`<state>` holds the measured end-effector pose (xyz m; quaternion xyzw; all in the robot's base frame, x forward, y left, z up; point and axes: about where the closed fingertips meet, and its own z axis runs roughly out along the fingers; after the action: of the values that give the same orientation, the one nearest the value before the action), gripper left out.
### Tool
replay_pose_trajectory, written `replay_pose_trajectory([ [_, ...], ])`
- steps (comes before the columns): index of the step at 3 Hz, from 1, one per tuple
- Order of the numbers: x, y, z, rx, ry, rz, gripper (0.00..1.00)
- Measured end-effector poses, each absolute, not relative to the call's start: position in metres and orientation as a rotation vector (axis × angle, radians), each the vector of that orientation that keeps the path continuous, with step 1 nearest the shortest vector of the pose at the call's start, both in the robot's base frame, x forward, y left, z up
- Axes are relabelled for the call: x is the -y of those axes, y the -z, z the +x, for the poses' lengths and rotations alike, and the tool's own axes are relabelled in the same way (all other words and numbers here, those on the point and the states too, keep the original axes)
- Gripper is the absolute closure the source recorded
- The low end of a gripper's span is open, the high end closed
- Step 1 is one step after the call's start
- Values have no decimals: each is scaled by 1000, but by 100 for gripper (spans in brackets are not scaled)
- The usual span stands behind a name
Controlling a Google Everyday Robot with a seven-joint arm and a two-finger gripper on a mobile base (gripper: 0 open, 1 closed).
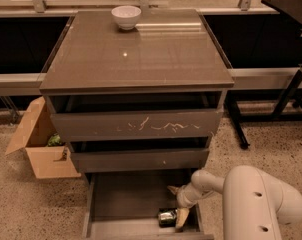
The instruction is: Pick green can from bottom drawer and place on counter
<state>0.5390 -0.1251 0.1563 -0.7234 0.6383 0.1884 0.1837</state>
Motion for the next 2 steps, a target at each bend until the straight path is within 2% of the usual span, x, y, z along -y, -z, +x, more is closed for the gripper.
replay_pose_trajectory([
  [2, 114, -135, 538, -1778, -563, -2050, 0],
])
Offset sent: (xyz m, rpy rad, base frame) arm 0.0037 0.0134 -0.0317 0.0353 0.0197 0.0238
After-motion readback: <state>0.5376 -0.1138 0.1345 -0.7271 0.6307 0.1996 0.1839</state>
